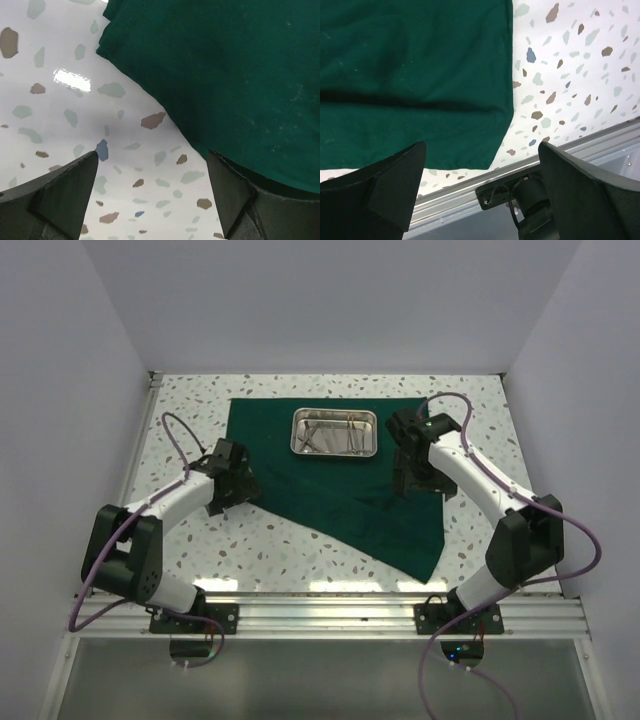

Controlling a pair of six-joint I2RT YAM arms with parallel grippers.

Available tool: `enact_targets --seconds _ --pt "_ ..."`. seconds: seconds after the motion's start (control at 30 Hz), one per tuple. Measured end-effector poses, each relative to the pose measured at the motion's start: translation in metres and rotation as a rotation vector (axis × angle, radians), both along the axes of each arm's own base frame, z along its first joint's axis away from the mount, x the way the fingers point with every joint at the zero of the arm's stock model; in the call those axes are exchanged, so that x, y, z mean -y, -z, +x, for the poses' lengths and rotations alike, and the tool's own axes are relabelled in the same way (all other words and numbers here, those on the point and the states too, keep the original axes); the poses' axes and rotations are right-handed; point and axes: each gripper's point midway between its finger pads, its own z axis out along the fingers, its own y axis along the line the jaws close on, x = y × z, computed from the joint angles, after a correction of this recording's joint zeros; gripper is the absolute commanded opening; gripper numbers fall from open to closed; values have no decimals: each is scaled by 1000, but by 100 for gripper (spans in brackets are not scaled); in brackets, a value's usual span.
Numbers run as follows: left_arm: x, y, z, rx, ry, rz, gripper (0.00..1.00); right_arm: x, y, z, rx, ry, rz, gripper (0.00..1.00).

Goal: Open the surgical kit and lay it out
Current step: Open the surgical kit at the center of the board.

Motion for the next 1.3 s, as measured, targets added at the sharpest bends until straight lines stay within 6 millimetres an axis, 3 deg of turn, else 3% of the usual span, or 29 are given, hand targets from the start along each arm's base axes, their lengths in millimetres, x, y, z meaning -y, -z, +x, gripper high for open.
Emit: enact_targets --seconds 0.2,0.47,0.7,0.77,0.93,1.1,1.3 --pt "1 28 6 -1 -31 -8 91 -4 -8 12 11 -38 0 99" --pt "5 24 41 114 -46 -16 87 -4 -7 13 -1 -59 -7 99" --pt "8 22 50 145 -44 -28 83 -8 -2 21 -24 -72 -13 99" --pt "8 23 53 148 -44 -26 77 -10 -3 25 -19 -75 -11 99" --pt "15 26 71 168 -39 -39 19 -13 -4 33 -17 -83 -11 99" --pt "18 27 74 173 -34 -51 13 -13 2 34 -39 -96 -22 98" --pt "18 26 69 151 -29 -53 15 -13 5 35 -52 -106 -28 98"
